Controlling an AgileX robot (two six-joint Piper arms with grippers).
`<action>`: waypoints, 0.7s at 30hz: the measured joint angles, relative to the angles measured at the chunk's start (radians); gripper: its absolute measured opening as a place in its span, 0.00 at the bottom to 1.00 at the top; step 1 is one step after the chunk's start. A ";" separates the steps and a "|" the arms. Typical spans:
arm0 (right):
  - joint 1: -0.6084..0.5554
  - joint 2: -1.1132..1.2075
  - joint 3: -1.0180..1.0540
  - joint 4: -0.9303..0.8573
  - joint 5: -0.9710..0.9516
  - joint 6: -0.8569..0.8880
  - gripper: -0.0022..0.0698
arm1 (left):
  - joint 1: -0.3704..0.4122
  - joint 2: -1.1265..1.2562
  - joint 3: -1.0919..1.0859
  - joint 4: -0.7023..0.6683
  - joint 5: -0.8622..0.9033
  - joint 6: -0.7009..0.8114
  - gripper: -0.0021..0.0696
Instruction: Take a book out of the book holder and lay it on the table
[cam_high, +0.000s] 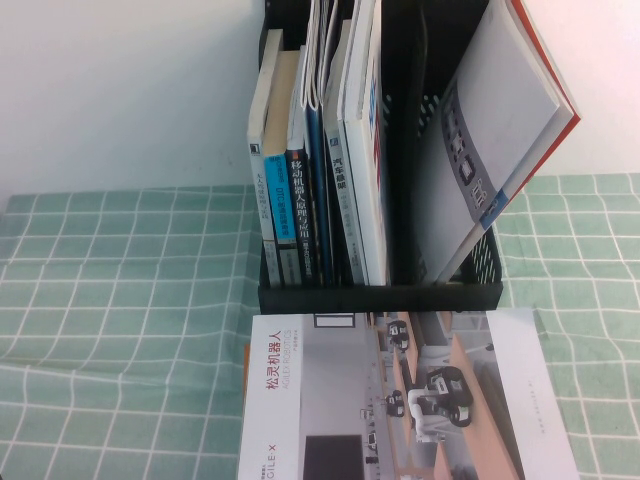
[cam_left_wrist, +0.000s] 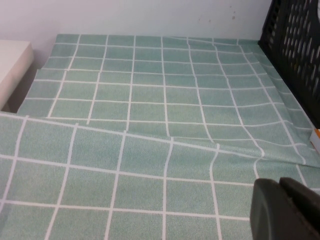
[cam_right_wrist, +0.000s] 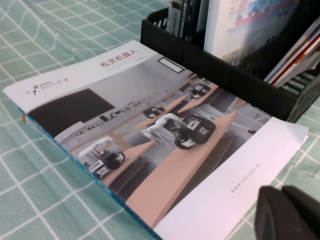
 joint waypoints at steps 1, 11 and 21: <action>0.000 0.000 0.000 0.000 0.000 0.000 0.03 | 0.000 0.000 0.000 0.000 0.000 0.000 0.03; -0.021 -0.001 0.000 -0.017 0.000 0.000 0.03 | 0.000 0.000 0.000 0.000 0.000 0.000 0.03; -0.594 -0.106 0.086 0.095 -0.117 -0.031 0.03 | 0.000 0.000 0.000 0.000 0.000 0.000 0.03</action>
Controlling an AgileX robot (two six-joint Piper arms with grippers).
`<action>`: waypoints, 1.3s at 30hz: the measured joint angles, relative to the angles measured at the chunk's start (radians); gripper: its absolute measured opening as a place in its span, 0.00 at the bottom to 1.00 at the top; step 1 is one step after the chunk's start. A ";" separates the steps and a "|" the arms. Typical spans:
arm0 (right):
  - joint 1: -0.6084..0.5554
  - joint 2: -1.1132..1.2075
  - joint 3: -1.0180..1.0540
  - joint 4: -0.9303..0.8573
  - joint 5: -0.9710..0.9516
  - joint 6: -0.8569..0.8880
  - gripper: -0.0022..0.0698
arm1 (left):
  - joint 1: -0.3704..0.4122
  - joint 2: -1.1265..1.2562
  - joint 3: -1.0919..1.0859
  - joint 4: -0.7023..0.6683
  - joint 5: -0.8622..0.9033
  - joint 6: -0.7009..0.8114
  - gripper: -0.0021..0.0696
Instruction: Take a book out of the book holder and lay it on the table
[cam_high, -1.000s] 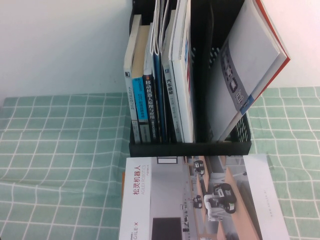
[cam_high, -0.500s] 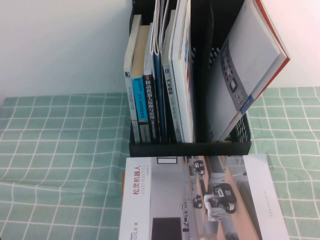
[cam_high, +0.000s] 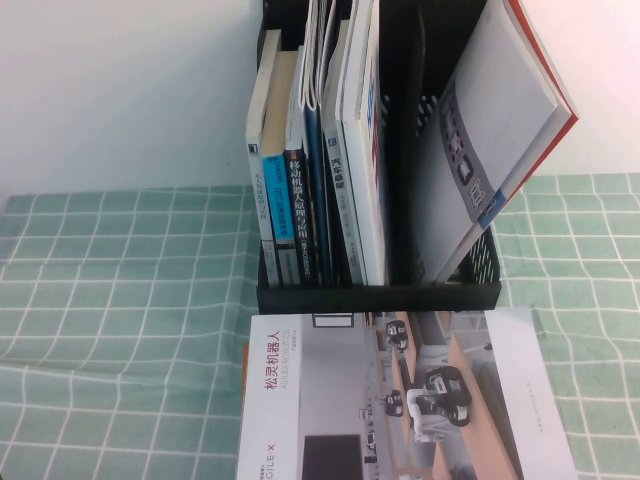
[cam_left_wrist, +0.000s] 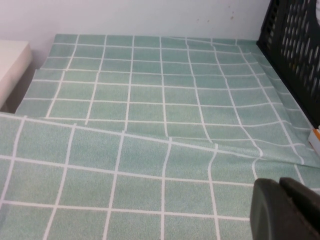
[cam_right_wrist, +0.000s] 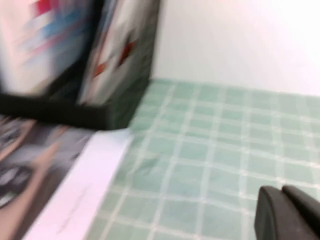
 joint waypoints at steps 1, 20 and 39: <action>-0.054 -0.020 0.026 0.017 -0.034 -0.021 0.03 | 0.000 0.000 0.000 0.000 0.000 0.000 0.03; -0.376 -0.074 0.107 0.298 0.039 -0.486 0.03 | 0.000 0.000 -0.002 -0.004 0.004 0.000 0.03; -0.376 -0.074 0.107 0.301 0.039 -0.487 0.03 | 0.000 0.000 -0.002 -0.004 0.004 -0.001 0.03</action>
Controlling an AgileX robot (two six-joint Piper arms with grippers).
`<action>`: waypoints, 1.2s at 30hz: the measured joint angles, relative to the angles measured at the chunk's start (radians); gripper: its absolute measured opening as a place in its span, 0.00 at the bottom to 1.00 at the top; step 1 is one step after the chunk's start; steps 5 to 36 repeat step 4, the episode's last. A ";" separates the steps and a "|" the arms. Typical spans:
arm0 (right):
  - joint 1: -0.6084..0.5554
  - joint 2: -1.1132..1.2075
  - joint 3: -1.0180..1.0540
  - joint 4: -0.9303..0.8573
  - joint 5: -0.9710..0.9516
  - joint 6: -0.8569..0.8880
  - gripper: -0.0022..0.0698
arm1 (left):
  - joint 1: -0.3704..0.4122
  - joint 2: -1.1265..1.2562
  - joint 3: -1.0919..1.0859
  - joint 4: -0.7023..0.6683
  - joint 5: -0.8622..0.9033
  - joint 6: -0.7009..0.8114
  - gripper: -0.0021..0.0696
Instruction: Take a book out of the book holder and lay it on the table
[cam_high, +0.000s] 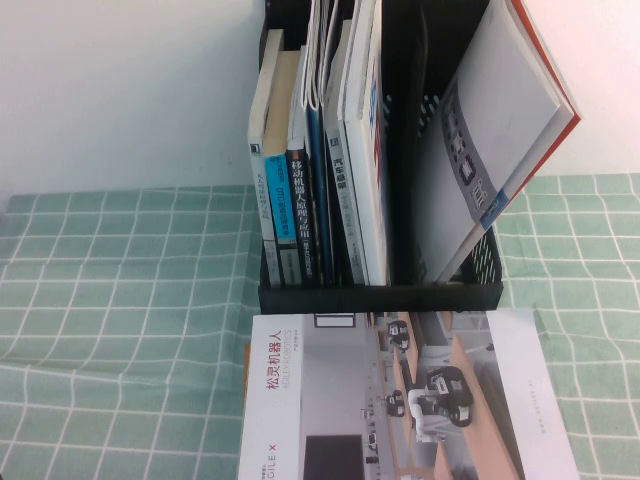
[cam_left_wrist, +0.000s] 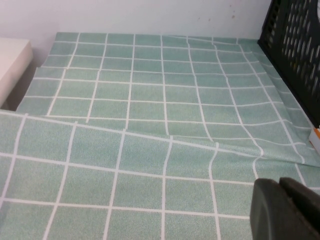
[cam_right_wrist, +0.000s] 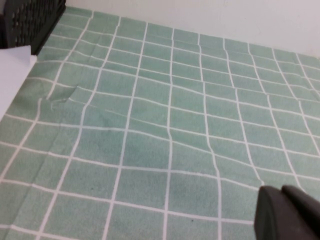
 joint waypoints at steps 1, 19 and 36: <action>0.000 0.000 0.000 0.000 0.000 0.000 0.03 | 0.000 0.000 0.000 0.000 0.000 0.000 0.03; 0.000 0.000 0.000 0.001 0.000 0.000 0.03 | 0.000 0.000 0.000 0.000 0.000 0.000 0.03; 0.000 0.000 0.000 0.001 0.000 0.000 0.03 | 0.000 0.000 0.000 0.000 0.000 0.000 0.03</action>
